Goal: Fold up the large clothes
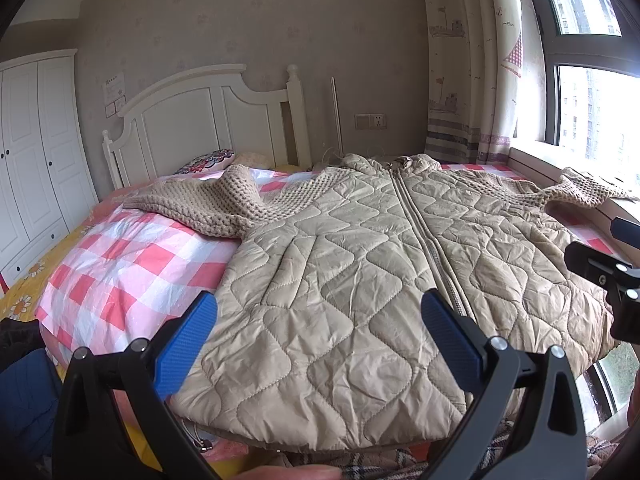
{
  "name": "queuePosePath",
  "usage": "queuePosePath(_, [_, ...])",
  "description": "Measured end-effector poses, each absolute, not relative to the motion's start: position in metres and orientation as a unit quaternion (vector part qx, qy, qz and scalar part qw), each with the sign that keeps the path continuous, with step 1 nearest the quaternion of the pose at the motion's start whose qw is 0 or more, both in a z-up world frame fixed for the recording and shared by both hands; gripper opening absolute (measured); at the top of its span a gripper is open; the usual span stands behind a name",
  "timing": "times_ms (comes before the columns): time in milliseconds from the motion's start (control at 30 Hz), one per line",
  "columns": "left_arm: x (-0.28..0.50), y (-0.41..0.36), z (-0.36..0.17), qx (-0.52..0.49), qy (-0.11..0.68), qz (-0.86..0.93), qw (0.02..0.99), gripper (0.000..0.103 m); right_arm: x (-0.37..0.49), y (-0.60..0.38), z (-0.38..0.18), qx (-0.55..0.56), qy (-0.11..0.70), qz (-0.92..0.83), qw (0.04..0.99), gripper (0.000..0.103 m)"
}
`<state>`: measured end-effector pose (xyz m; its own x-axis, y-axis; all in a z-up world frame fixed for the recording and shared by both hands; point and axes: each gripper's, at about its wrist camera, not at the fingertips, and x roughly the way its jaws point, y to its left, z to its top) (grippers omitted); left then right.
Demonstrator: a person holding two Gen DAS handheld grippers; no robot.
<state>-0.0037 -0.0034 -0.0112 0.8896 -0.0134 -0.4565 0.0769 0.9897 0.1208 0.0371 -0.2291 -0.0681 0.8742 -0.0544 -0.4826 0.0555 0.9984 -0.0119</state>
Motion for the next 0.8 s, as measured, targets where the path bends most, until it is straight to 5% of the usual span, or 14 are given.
queuePosePath(500, [0.023,-0.004,-0.026,0.078,0.275,-0.037,0.958,0.101,0.056,-0.255,-0.084,0.032,0.280,-0.043,0.958,0.099])
queuePosePath(800, [0.173,-0.023,-0.032,0.099,0.376,-0.042,0.921,0.101,0.098,-0.367,-0.088,0.141,0.286,-0.122,0.940,0.099])
